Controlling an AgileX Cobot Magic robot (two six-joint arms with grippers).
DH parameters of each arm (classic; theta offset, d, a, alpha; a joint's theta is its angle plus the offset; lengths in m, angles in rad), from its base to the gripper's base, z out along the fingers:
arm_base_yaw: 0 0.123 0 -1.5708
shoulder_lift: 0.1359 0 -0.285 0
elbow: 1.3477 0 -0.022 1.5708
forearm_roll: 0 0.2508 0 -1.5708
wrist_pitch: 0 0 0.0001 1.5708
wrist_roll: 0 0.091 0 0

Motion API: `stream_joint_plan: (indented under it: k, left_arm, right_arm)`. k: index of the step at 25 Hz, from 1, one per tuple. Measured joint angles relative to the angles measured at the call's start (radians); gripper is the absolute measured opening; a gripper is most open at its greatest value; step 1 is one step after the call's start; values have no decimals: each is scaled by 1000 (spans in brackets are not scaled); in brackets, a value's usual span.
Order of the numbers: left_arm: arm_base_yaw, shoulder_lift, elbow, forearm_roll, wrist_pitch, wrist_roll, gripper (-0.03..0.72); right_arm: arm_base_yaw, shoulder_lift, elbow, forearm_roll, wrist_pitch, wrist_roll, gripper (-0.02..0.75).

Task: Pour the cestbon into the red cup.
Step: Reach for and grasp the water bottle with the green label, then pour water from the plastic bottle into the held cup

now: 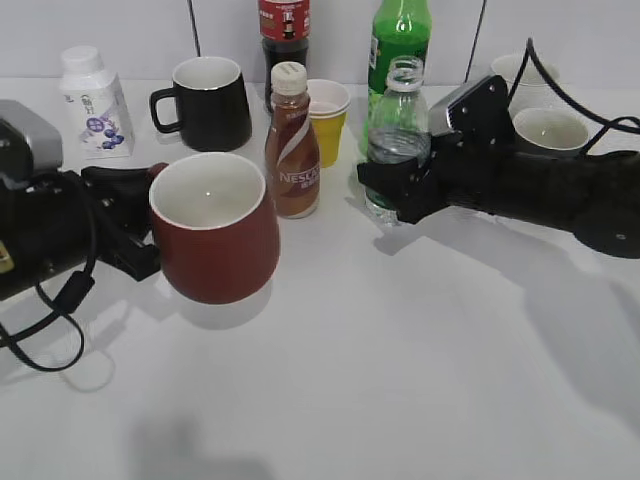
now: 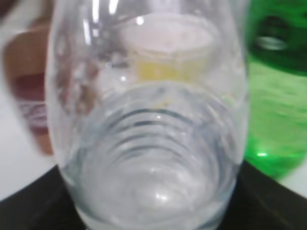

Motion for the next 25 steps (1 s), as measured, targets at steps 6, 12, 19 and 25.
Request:
stream_joint_plan:
  k: [6,12,19,25]
  left_arm:
    - [-15,43,-46,88,-15,0,62]
    - [-102,141,-124,101,-5,0,62]
    - [-185,165,-240,87,97,0,62]
    - [-213,166,-324,80,217,0,62]
  right_arm:
    - [0,-131,55,-157,82,22,480]
    - [0,-306,66,-360,115,9,480]
    - [0,-378,61,-420,203,-258,480]
    - [0,-378,8,-421,225,-395,480]
